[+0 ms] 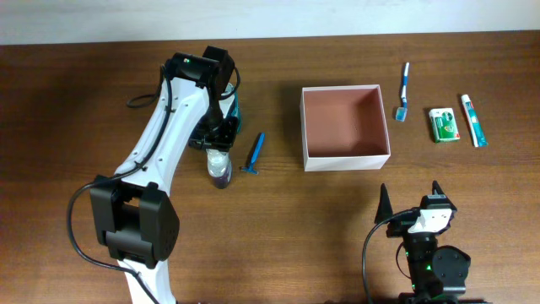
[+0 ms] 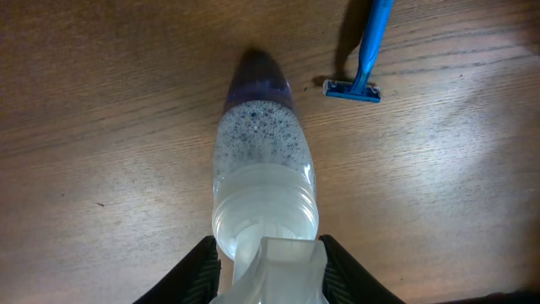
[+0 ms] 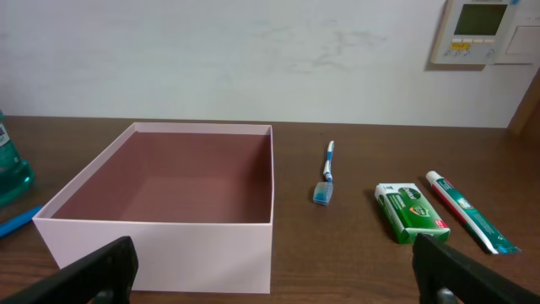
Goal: Pack container
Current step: 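Lower the left gripper and close it on the soap bottle, then lift the soap bottle with the left gripper over the pink box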
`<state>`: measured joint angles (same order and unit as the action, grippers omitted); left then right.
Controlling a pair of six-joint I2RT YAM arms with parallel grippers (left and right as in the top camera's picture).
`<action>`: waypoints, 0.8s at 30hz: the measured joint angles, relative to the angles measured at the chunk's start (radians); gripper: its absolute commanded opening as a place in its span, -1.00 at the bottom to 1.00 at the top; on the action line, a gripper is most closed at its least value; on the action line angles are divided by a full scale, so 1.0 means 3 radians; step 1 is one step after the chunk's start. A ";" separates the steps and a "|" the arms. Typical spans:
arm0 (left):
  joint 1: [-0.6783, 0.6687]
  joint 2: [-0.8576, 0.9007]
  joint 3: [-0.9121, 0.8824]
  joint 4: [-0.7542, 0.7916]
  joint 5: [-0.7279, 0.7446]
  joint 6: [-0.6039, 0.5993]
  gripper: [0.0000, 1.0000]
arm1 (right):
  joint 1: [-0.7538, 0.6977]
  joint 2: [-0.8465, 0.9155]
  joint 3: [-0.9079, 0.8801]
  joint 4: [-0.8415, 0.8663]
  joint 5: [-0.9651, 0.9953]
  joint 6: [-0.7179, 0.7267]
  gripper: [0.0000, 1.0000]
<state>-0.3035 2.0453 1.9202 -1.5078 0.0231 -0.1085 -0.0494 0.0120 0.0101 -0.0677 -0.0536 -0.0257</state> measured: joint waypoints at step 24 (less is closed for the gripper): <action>0.0000 0.0028 0.0762 -0.0361 0.0010 0.0000 -0.35 | 0.0000 0.0000 0.0000 0.0000 0.0000 -0.0003 0.98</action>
<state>-0.3035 2.0537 2.1487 -1.6161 0.0261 -0.1085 -0.0494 0.0120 0.0101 -0.0677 -0.0536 -0.0265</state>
